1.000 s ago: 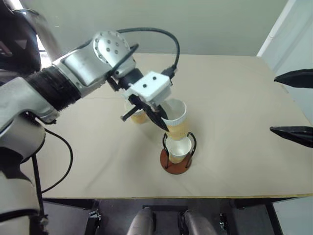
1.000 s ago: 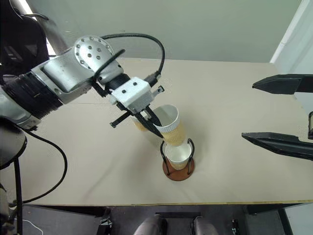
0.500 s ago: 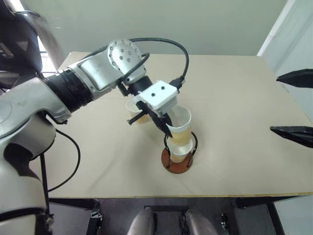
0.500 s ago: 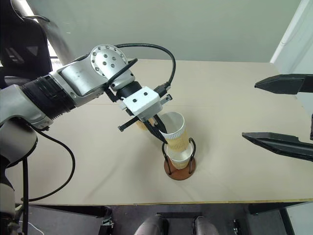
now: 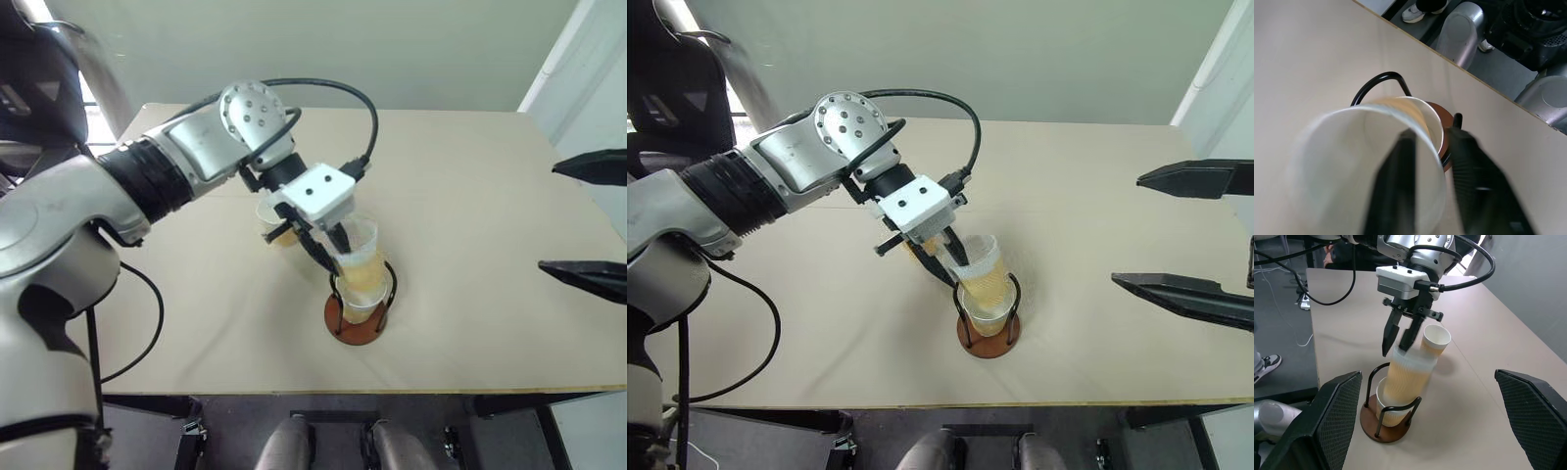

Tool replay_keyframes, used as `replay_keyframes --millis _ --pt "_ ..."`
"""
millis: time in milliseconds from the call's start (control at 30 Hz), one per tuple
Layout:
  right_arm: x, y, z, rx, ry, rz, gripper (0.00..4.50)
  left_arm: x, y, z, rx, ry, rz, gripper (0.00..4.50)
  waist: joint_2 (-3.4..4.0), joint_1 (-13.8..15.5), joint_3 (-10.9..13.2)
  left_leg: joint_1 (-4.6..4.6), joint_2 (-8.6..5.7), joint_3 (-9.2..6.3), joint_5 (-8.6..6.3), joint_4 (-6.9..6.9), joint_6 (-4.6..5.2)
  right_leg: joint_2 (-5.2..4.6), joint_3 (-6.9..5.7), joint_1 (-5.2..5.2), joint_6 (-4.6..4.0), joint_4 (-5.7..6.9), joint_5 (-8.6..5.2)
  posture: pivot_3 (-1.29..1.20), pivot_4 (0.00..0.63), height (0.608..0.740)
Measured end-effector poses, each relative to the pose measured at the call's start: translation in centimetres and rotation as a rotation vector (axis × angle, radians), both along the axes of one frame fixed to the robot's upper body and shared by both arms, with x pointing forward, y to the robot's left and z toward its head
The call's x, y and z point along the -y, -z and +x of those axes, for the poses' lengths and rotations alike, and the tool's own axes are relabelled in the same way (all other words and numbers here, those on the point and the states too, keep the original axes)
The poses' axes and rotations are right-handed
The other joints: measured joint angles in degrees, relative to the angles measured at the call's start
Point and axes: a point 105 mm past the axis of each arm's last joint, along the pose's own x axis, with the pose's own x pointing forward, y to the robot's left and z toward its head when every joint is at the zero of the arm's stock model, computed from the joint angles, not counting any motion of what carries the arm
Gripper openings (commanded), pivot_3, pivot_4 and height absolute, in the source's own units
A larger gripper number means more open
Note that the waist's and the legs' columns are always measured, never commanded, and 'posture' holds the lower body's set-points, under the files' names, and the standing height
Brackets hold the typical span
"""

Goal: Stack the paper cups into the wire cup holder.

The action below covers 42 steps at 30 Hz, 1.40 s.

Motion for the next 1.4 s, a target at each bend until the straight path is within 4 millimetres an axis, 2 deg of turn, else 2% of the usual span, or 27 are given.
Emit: replay_keyframes --millis 200,233,500,633,700,800,867,900,1067,1200,1400 --pt "0.0 0.0 0.0 0.002 0.000 -0.002 4.50 0.5 0.0 0.3 0.007 0.004 -0.009 4.24 0.01 0.0 0.0 -0.02 -0.05 0.01 0.01 0.02 0.05 -0.07 0.00 0.01 0.07 -0.01 -0.01 0.00 0.150 0.740" --pt "0.0 0.0 0.0 0.003 0.001 -0.002 4.50 0.7 -0.1 0.4 0.008 0.004 -0.017 4.46 0.02 0.0 0.0 -0.02 -0.08 0.05 0.03 0.01 0.06 -0.07 -0.03 0.01 0.09 -0.02 -0.02 0.00 0.150 0.740" --pt "0.0 -0.1 0.2 0.018 0.005 -0.006 4.50 1.4 -1.2 0.8 0.017 -0.004 -0.098 4.46 0.02 0.0 0.0 -0.01 -0.15 0.10 0.09 -0.02 0.14 -0.19 -0.03 0.01 0.16 -0.01 -0.04 0.00 0.150 0.740" --pt "0.1 -0.1 0.4 0.029 0.002 -0.009 4.50 0.4 -2.9 3.5 0.054 -0.166 -0.168 4.46 0.05 -0.1 0.0 0.01 -0.22 0.14 0.13 -0.01 0.18 -0.21 -0.07 0.01 0.19 0.03 -0.03 0.00 0.150 0.740" --pt "0.1 0.0 0.6 0.026 -0.006 -0.018 4.50 -1.5 -3.0 5.6 0.079 -0.309 -0.176 4.46 0.06 -0.2 0.0 0.04 -0.21 0.15 0.13 -0.03 0.20 -0.27 -0.04 0.01 0.19 0.03 -0.03 0.00 0.150 0.740" --pt "0.1 0.0 0.9 0.029 -0.017 -0.020 4.50 -6.8 -1.1 9.0 0.087 -0.623 -0.122 4.46 0.15 -0.6 0.0 0.07 -0.21 0.24 0.18 -0.09 0.19 -0.27 0.01 -0.06 0.19 0.09 -0.03 0.00 0.150 0.740" --pt "0.3 0.1 1.2 0.025 -0.020 -0.018 4.50 -10.4 0.4 10.1 0.085 -0.794 -0.103 4.46 0.08 -1.0 0.0 0.00 -0.21 0.22 0.33 -0.10 0.11 -0.19 -0.01 -0.17 0.19 0.08 -0.02 0.00 0.150 0.740" --pt "0.4 0.1 1.2 0.024 -0.022 -0.017 4.50 -11.2 0.8 10.2 0.082 -0.826 -0.100 4.46 0.04 -0.8 0.0 -0.08 -0.18 0.12 0.45 -0.09 0.04 -0.22 0.01 -0.17 0.21 0.07 -0.02 0.00 0.150 0.740" --pt "0.3 0.4 1.7 0.019 -0.045 -0.026 4.50 -11.7 1.4 10.6 0.092 -0.857 -0.126 4.46 -0.11 0.6 -0.1 -0.19 -0.45 -0.02 0.71 -0.04 -0.20 -0.36 -0.03 -0.15 0.40 -0.02 -0.11 0.00 0.150 0.740" --pt "0.5 0.3 2.0 0.020 -0.043 -0.027 4.50 -11.1 2.3 10.5 0.047 -0.845 -0.120 4.46 -0.18 0.8 -0.1 -0.25 -0.71 0.09 0.72 0.02 -0.07 -0.59 0.04 -0.16 0.57 -0.06 -0.10 0.00 0.150 0.740" --pt "0.5 0.2 2.0 0.029 -0.041 -0.037 4.50 -11.6 5.4 10.2 -0.011 -0.855 -0.042 4.46 -0.15 0.5 -0.1 -0.18 -0.77 0.12 0.70 0.08 0.03 -0.69 0.18 -0.13 0.68 0.01 -0.09 0.00 0.150 0.740"
